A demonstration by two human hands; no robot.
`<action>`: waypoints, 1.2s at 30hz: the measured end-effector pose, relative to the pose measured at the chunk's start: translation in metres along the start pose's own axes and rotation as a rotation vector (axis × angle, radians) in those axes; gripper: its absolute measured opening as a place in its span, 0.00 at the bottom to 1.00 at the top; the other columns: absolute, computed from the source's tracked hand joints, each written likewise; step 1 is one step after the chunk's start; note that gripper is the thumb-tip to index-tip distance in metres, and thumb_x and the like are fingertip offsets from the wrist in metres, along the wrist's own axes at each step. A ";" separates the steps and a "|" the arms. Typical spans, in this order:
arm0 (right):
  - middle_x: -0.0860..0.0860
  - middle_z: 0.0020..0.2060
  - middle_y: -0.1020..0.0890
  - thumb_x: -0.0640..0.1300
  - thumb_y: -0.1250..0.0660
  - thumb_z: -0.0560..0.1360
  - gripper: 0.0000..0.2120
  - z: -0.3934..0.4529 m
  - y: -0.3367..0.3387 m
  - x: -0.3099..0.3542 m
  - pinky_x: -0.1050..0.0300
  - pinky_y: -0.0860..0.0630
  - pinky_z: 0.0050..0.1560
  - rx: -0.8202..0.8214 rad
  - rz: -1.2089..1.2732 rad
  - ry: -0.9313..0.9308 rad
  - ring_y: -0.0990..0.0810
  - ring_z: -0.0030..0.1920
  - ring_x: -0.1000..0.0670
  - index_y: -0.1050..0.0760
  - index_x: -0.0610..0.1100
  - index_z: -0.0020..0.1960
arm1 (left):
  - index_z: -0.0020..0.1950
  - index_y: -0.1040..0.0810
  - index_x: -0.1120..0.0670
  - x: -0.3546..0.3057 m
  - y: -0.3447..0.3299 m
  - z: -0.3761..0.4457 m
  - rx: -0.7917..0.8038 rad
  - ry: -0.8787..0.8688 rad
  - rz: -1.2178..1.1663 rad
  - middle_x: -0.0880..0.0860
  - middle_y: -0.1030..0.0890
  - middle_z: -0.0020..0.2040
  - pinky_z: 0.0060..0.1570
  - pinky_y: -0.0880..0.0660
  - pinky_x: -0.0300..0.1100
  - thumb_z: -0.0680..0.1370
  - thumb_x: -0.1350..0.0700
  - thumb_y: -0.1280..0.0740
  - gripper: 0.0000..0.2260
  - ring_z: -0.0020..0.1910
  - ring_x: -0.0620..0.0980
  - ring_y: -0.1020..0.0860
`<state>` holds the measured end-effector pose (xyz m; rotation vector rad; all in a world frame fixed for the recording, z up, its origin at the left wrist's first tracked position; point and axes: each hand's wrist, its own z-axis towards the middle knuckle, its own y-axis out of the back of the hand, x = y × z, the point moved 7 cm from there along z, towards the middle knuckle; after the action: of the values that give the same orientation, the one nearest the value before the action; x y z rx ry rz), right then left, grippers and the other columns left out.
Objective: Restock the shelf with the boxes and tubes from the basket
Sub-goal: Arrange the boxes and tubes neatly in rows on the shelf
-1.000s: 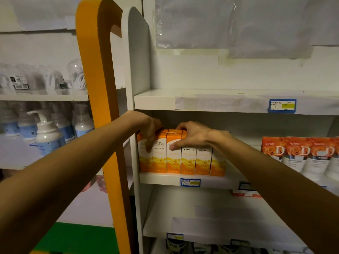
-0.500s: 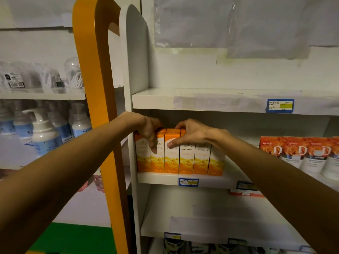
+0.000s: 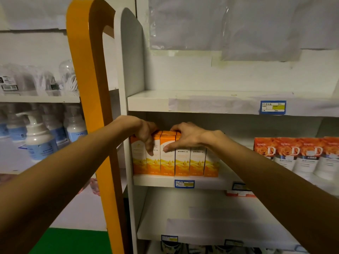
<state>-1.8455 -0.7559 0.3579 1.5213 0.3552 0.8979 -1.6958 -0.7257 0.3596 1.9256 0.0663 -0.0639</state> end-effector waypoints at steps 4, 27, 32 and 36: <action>0.55 0.54 0.18 0.76 0.29 0.60 0.41 -0.005 0.006 0.006 0.51 0.18 0.51 0.013 -0.138 -0.039 0.18 0.48 0.53 0.29 0.55 0.65 | 0.70 0.33 0.45 -0.004 -0.004 -0.003 0.010 -0.027 -0.052 0.47 0.22 0.62 0.64 0.25 0.56 0.52 0.36 0.17 0.50 0.61 0.54 0.22; 0.45 0.33 0.18 0.70 0.43 0.75 0.28 -0.069 -0.042 -0.106 0.46 0.23 0.56 -0.395 1.429 -0.417 0.16 0.37 0.43 0.27 0.47 0.33 | 0.62 0.26 0.48 -0.070 0.005 -0.007 -0.296 -0.290 -0.106 0.45 0.19 0.53 0.55 0.21 0.43 0.65 0.43 0.19 0.31 0.52 0.46 0.19; 0.47 0.30 0.18 0.67 0.44 0.78 0.27 -0.067 -0.040 -0.111 0.51 0.22 0.49 -0.413 1.406 -0.378 0.17 0.34 0.46 0.28 0.46 0.33 | 0.61 0.27 0.48 -0.068 0.005 -0.003 -0.305 -0.280 -0.107 0.45 0.19 0.53 0.55 0.21 0.43 0.64 0.42 0.19 0.31 0.51 0.46 0.19; 0.46 0.30 0.18 0.67 0.46 0.78 0.28 -0.067 -0.041 -0.108 0.50 0.22 0.49 -0.406 1.424 -0.374 0.17 0.33 0.46 0.28 0.46 0.34 | 0.62 0.29 0.47 -0.069 0.003 -0.002 -0.277 -0.261 -0.103 0.46 0.20 0.55 0.56 0.21 0.43 0.65 0.43 0.19 0.32 0.54 0.47 0.20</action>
<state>-1.9517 -0.7761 0.2789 1.3764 -1.2785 1.5552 -1.7641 -0.7259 0.3684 1.6222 -0.0011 -0.3562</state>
